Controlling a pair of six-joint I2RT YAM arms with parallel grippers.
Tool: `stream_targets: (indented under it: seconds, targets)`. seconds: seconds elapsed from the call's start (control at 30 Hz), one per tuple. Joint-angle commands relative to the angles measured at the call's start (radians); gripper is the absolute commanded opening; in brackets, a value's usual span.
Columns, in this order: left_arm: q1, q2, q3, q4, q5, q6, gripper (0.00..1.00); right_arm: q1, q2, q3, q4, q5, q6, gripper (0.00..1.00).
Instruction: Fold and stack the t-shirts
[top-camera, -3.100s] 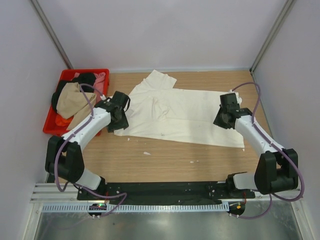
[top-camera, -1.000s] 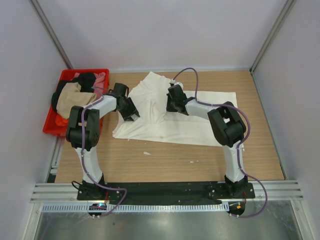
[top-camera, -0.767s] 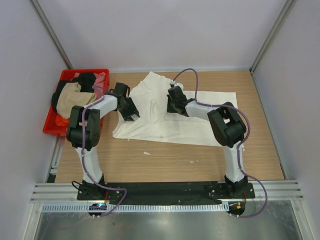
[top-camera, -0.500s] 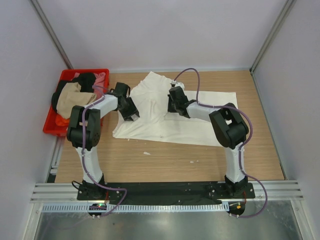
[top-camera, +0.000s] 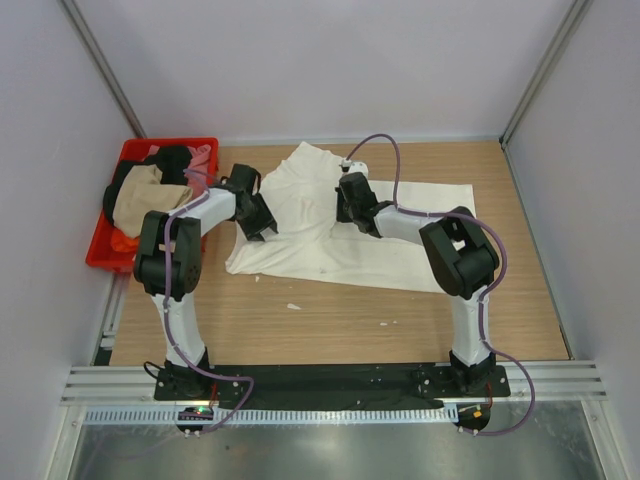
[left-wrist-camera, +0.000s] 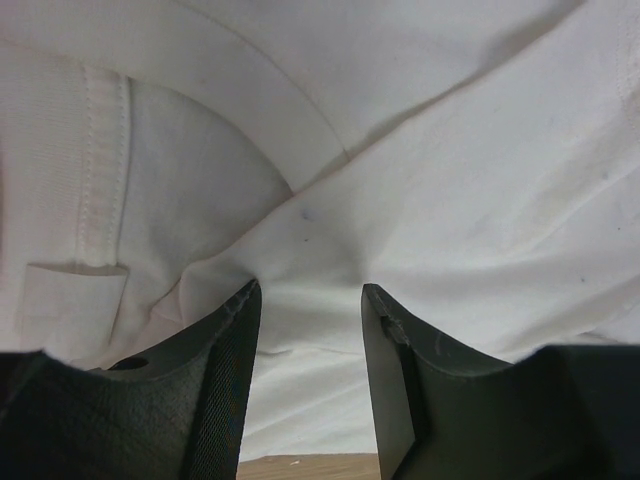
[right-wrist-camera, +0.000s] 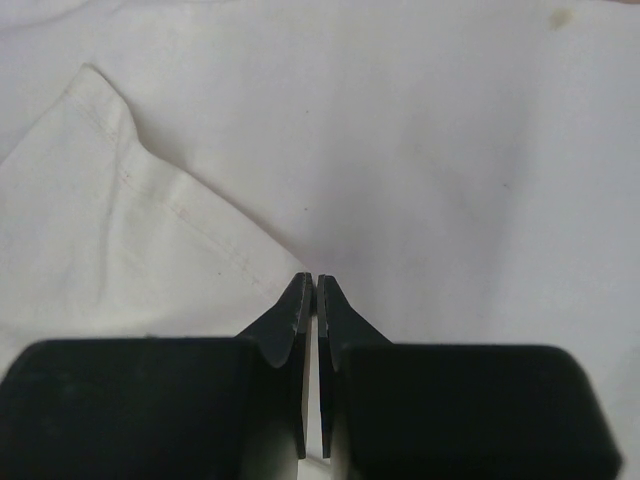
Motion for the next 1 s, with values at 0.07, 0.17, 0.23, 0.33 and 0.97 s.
stream_targets:
  seconds: [0.07,0.17,0.23,0.33,0.97]
  targets:
    - [0.01,0.05,-0.001,-0.083,-0.134,0.03,0.49,0.002,-0.059,0.001,0.047,0.051,-0.011,0.03]
    - [0.009,0.044,0.014,-0.092,-0.137,0.031,0.49,0.0,-0.065,-0.002,0.039,0.053,-0.004,0.07]
    - [0.009,0.038,0.023,-0.095,-0.125,0.037,0.51,0.0,-0.068,-0.001,0.038,0.056,-0.001,0.11]
    - [0.007,0.015,0.034,-0.097,-0.087,0.053,0.54,0.0,-0.065,0.01,0.02,0.051,-0.001,0.19]
    - [-0.044,-0.292,-0.219,-0.149,-0.175,0.047,0.53,-0.059,-0.488,-0.195,-0.542,0.081,0.224,0.23]
